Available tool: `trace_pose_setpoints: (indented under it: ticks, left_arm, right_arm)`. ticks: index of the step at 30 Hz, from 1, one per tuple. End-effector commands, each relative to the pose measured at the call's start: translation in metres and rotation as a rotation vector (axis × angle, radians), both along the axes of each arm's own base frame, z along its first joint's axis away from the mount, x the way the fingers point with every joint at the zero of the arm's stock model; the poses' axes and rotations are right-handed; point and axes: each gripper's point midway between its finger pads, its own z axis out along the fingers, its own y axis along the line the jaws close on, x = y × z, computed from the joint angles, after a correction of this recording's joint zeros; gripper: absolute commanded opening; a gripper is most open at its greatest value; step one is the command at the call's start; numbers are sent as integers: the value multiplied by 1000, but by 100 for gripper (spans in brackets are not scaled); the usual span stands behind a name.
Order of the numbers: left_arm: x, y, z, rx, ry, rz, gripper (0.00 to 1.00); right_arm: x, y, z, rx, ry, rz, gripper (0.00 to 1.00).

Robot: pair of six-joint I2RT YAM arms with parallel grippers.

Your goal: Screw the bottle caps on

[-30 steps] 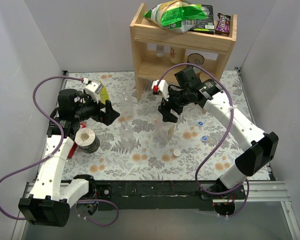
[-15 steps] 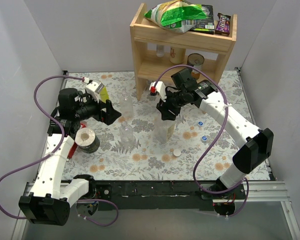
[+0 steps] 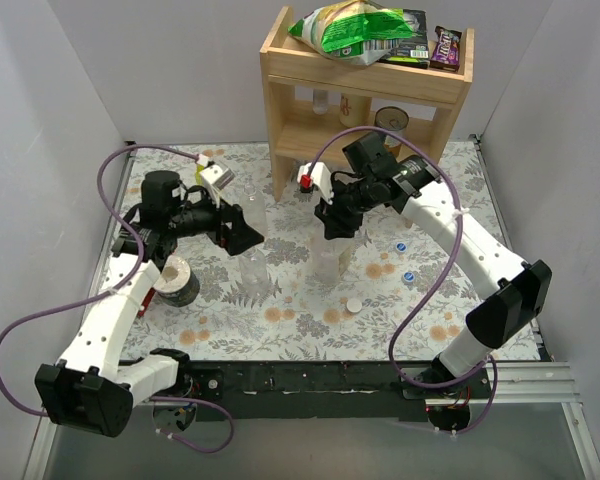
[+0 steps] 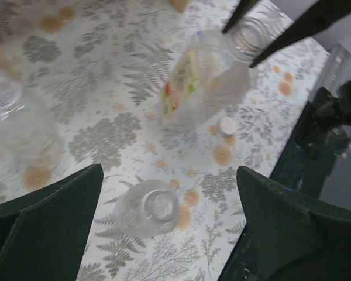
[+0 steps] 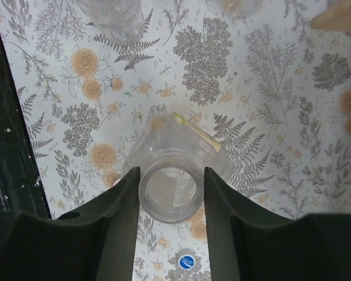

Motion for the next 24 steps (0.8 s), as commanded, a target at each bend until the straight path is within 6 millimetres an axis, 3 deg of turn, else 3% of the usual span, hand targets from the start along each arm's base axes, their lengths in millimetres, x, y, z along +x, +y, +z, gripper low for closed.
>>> trace_pose_setpoints:
  ticks: [1, 5, 10, 15, 24]
  left_arm:
    - [-22, -44, 30, -59, -79, -230, 98]
    - [-35, -71, 30, -81, -113, -380, 98]
    - [-32, -88, 24, -16, -272, -459, 98]
    - [-31, -104, 23, -6, -365, -505, 98]
    - [-39, -128, 13, 13, -437, -582, 98]
  right_arm:
    - [-26, -3, 79, 122, -138, 141, 16]
    - [-55, 1, 118, 254, -220, 298, 15]
    - [-72, -4, 144, 324, -342, 389, 11]
    - [-93, -10, 149, 338, -364, 499, 9]
    - [-92, -10, 150, 339, -418, 505, 6]
